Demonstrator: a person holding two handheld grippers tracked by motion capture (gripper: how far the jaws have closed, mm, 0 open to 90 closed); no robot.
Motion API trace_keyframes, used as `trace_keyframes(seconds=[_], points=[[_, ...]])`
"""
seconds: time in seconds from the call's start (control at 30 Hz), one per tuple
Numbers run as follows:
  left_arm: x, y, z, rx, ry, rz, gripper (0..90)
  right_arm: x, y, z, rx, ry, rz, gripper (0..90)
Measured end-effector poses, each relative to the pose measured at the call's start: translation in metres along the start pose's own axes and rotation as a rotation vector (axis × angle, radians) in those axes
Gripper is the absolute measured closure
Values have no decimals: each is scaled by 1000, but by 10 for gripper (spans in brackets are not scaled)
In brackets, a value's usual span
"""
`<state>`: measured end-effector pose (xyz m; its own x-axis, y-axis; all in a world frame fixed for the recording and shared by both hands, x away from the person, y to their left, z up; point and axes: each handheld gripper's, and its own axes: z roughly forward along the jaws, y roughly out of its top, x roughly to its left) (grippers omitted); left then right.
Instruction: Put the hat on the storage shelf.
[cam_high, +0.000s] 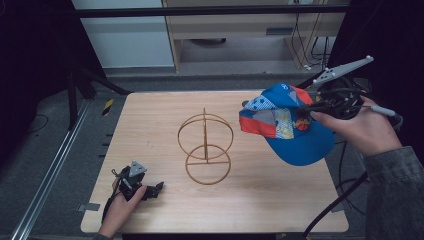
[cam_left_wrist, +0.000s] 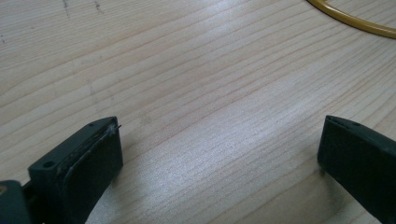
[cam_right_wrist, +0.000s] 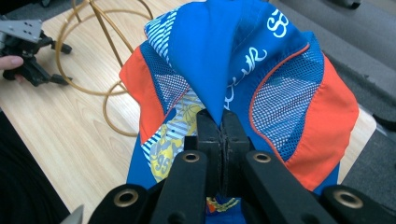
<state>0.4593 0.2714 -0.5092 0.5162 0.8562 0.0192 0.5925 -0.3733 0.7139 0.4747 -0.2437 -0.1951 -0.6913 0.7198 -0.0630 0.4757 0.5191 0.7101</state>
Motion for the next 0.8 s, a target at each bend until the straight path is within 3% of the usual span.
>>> trace_keyframes(seconds=[0.3, 0.8], points=[[0, 0, 0, 3, 0, 0, 0, 10, 25, -5, -20, 14, -34, 893], [0, 0, 0, 3, 0, 0, 0, 20, 38, -5, -24, 38, -60, 893]])
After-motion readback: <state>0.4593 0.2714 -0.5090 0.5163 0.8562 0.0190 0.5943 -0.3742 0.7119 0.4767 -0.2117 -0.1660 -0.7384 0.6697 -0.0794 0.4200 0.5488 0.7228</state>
